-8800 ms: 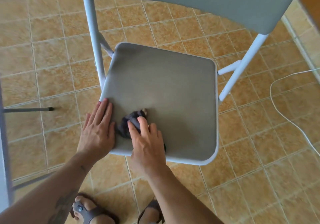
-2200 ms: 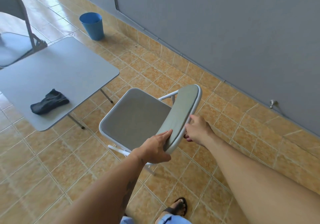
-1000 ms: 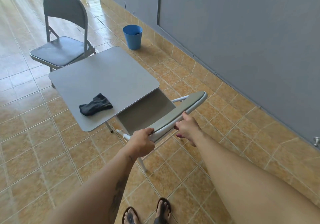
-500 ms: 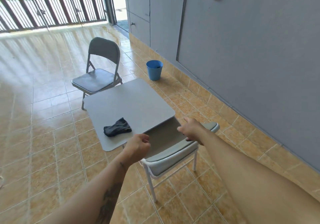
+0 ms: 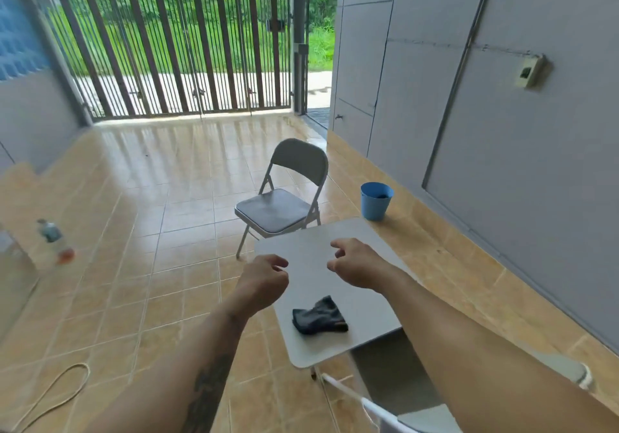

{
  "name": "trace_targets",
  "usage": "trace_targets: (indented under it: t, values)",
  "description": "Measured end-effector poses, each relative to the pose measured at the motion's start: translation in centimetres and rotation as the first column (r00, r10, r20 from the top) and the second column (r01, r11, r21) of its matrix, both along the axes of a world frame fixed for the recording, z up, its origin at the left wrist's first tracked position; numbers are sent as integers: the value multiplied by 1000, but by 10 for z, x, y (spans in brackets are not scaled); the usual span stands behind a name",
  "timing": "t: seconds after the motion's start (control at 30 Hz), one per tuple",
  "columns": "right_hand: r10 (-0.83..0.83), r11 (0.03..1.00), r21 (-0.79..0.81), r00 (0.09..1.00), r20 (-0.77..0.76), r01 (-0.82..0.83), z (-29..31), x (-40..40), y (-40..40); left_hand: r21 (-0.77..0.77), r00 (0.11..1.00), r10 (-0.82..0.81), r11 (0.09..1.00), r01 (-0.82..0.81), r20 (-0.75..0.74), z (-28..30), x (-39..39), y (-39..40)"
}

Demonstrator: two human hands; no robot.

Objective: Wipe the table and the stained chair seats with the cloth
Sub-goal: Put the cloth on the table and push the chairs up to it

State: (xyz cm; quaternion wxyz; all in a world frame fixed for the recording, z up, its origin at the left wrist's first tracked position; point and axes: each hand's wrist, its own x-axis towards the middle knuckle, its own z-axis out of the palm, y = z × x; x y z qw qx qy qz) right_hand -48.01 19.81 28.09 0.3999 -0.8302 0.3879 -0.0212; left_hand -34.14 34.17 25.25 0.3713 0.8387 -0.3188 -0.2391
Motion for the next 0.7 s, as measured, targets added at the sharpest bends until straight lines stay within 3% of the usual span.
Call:
trace_targets:
  t: [0.37,0.7]
  values:
    - [69,997,-23,998,13,-69,8,240,26,-5,995,88,996,-88,37,31,243,40]
    - [85,995,-56,996,23,-84,-13,429,-73,-24,991,128,992,-127,42,32,433,-34]
